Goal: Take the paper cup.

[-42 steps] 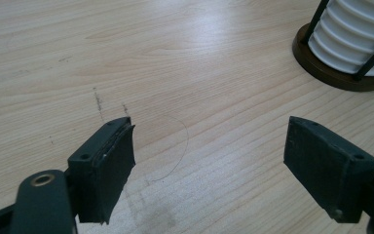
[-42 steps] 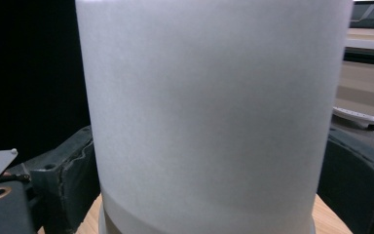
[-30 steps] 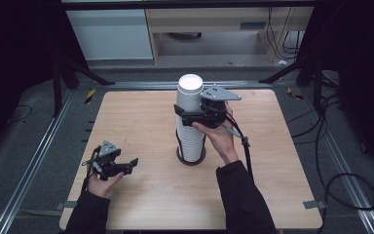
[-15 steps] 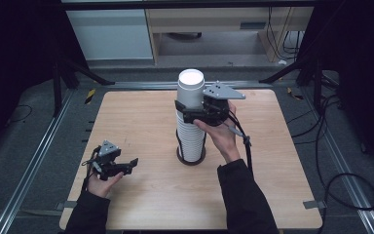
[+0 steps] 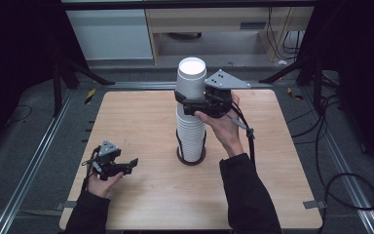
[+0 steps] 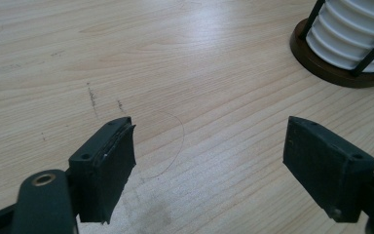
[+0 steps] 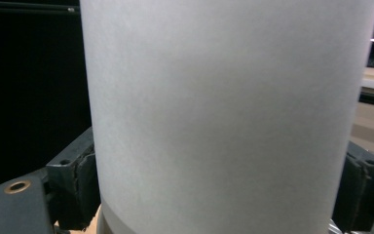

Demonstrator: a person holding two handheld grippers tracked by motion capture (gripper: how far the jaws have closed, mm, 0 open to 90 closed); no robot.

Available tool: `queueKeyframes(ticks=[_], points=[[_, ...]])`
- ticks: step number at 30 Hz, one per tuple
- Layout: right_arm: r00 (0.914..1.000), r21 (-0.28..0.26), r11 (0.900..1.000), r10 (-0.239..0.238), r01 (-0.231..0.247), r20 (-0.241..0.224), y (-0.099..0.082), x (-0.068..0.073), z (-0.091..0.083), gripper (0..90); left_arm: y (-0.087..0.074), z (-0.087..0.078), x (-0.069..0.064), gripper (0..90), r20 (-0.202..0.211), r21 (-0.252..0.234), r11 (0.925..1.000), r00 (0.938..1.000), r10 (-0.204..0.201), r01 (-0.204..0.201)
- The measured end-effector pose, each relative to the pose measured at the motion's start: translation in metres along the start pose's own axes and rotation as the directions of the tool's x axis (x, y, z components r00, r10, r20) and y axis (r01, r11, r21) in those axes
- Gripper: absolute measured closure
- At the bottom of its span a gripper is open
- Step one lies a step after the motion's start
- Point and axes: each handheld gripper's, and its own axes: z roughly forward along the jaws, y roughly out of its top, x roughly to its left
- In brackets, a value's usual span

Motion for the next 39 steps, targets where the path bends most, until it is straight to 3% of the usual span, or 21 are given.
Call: queueKeyframes(ticks=[13, 20, 29, 39], points=[[0.9996, -0.053, 0.9984, -0.019, 0.02, 0.019, 0.027, 0.0, -0.014, 12.6, 0.0, -0.001, 0.0, 18.7, 0.003, -0.004, 1.0, 1.0, 0.0, 0.0], [0.9983, -0.069, 0.997, -0.033, 0.037, 0.047, 0.032, -0.007, -0.038, 12.6, 0.001, -0.002, 0.0, 18.7, 0.0, -0.005, 1.0, 1.0, 0.001, -0.001], [0.996, -0.041, 0.9985, -0.032, 0.036, 0.083, 0.016, -0.019, -0.068, 12.6, 0.002, -0.003, -0.002, 18.7, 0.016, -0.005, 1.0, 0.9998, 0.009, -0.008], [0.9948, 0.029, 0.9994, -0.019, 0.016, 0.1, -0.022, -0.031, -0.093, 12.5, 0.002, -0.003, -0.005, 21.2, 0.028, -0.007, 0.9998, 0.9995, 0.016, -0.016]])
